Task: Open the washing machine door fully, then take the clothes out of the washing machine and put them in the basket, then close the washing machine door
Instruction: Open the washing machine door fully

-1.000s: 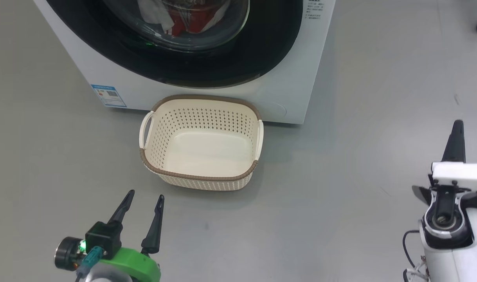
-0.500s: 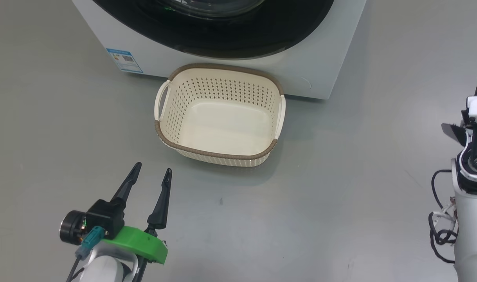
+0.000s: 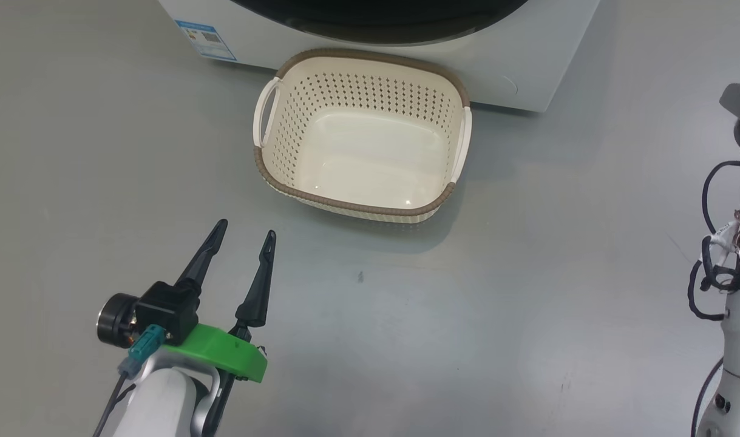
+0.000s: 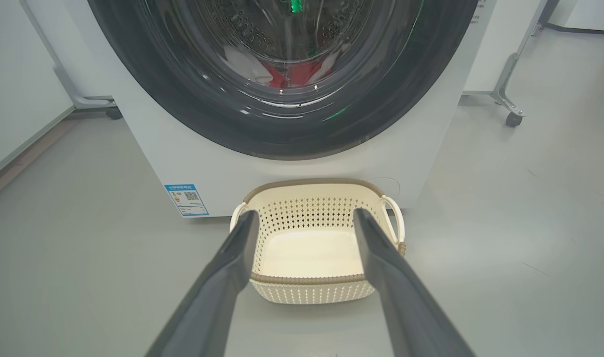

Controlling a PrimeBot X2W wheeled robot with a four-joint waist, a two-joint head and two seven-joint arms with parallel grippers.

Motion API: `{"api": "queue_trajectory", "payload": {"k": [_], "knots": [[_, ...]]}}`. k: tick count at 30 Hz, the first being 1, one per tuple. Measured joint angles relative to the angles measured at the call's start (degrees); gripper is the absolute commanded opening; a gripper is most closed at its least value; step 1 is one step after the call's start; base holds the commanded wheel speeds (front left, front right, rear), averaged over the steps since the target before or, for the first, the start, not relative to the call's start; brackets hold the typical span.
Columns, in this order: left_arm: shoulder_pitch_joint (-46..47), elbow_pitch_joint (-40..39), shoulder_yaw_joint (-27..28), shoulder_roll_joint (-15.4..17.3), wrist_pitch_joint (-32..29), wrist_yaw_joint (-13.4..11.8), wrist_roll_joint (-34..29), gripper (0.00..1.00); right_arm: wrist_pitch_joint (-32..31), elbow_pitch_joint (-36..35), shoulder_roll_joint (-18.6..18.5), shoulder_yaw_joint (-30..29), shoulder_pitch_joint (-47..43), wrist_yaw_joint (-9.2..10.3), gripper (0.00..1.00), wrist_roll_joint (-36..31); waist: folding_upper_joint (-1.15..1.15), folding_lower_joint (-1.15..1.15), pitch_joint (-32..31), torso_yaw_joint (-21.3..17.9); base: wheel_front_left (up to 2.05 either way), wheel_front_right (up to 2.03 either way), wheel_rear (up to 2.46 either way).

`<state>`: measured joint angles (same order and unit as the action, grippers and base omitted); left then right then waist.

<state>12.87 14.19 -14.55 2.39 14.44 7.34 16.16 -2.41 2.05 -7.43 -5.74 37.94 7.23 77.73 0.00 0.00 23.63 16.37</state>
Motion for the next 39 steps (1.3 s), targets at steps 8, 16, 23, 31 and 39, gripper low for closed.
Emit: {"api": "queue_trajectory", "payload": {"k": [8, 16, 23, 31, 39], "knots": [[0.8, -0.1, -0.3, 0.0, 0.0, 0.0, 0.7, 1.0, -4.1, 4.1, 0.9, -2.6, 7.2, 0.05, 0.0, 6.7, 0.0, 0.0, 2.5, 1.4, 0.0, 0.0, 0.0], [1.3, 0.1, -1.0, 0.0, 0.0, 0.0, 1.8, 1.0, -6.8, 10.6, 1.1, -4.4, 13.0, 0.07, 0.0, 10.1, 0.0, 0.0, 4.7, 2.8, 0.0, 0.0, 0.0], [2.2, 0.2, -1.8, -0.1, 0.0, 0.0, 2.6, 1.0, -10.0, 16.8, 0.5, -4.9, 18.4, 0.07, 0.0, 12.7, 0.0, 0.0, 6.0, 4.1, 0.0, 0.0, 0.0], [2.6, 0.6, -2.4, -0.2, 0.0, 0.0, 3.7, 1.0, -13.1, 21.9, -0.1, -5.0, 25.1, 0.07, 0.0, 16.2, 0.0, 0.0, 7.2, 5.4, 0.0, 0.0, 0.0], [2.7, 0.8, -2.4, -0.3, 0.0, 0.0, 3.9, 1.0, -15.5, 28.2, -1.3, -2.5, 28.0, 0.08, 0.0, 16.0, 0.0, 0.0, 7.6, 6.4, 0.0, 0.0, 0.0]]}}
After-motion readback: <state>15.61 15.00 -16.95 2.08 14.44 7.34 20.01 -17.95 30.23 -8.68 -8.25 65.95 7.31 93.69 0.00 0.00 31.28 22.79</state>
